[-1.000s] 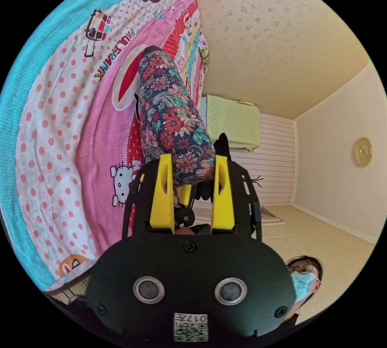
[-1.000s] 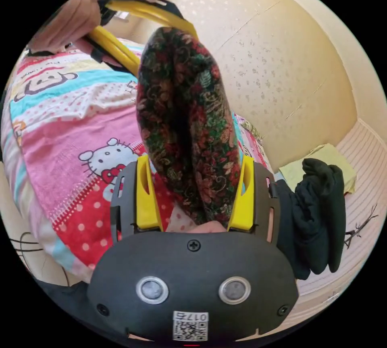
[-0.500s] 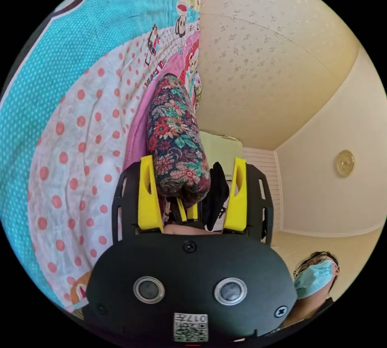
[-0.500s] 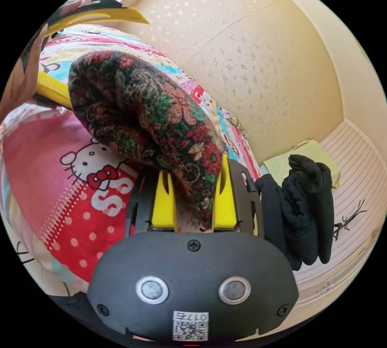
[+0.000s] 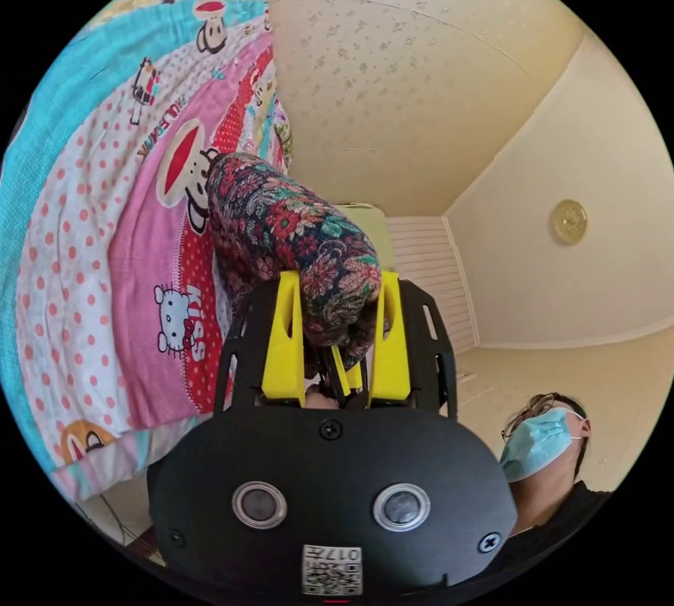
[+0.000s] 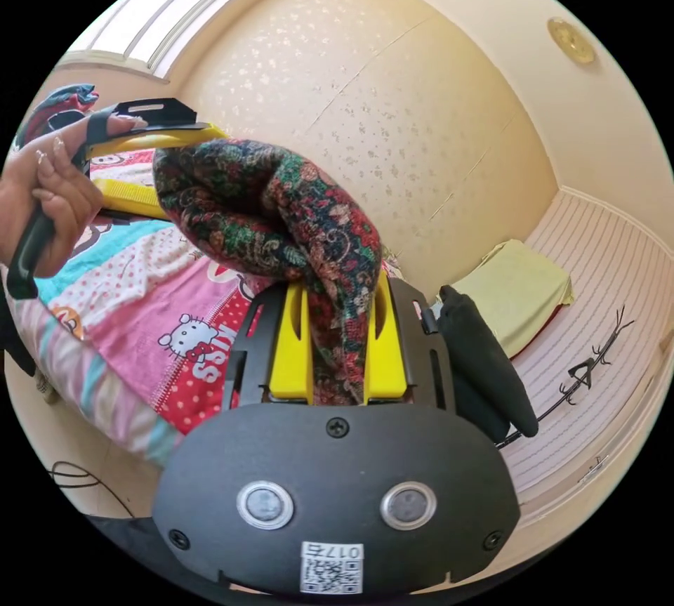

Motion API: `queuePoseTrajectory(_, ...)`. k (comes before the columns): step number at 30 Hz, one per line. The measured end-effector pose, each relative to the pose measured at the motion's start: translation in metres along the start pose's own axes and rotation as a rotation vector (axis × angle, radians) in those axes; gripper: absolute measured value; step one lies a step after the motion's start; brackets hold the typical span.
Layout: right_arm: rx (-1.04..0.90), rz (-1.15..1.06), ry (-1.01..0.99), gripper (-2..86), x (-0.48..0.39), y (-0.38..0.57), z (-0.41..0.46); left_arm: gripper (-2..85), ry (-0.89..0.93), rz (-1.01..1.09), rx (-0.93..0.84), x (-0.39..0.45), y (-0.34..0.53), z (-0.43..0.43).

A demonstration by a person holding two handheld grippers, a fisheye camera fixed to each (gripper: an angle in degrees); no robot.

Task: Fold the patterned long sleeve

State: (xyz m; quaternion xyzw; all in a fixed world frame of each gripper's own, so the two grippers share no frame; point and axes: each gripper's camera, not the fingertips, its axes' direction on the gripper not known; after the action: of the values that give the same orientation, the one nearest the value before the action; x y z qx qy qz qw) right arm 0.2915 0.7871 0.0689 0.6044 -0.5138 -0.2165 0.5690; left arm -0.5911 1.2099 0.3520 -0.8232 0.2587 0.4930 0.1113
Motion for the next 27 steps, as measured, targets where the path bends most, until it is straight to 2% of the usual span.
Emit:
queuePoseTrajectory(5,0.085,0.052,0.084,12.2,0.049,-0.027,-0.037,14.1,0.02,0.132,-0.029,0.066,0.01,0.031)
queuePoseTrajectory(9,0.18,0.094,0.206,12.1,0.122,-0.067,-0.058,13.8,0.158,0.278,-0.088,0.154,-0.002,0.104)
queuePoseTrajectory(12,0.294,0.097,0.421,11.8,0.188,-0.103,-0.084,13.6,0.294,0.443,-0.134,0.236,-0.006,0.172)
queuePoseTrajectory(15,0.396,0.056,0.652,11.8,0.254,-0.13,-0.092,13.5,0.439,0.503,-0.183,0.303,-0.012,0.254)
queuePoseTrajectory(18,0.454,-0.036,0.769,12.0,0.315,-0.126,-0.075,13.5,0.457,0.604,-0.207,0.342,-0.013,0.332)
queuePoseTrajectory(21,0.3,-0.16,0.712,11.9,0.348,-0.087,-0.031,13.5,0.362,0.623,-0.252,0.315,-0.006,0.402)
queuePoseTrajectory(23,0.09,-0.191,0.586,11.5,0.344,-0.023,0.02,13.3,0.277,0.57,-0.324,0.264,0.007,0.44)
queuePoseTrajectory(26,-0.196,-0.291,0.519,10.9,0.293,0.081,0.079,12.4,0.037,0.399,-0.546,0.147,0.045,0.488)
queuePoseTrajectory(27,-0.237,-0.307,0.48,10.8,0.283,0.1,0.086,10.7,-0.088,0.3,-0.628,0.099,0.064,0.494)
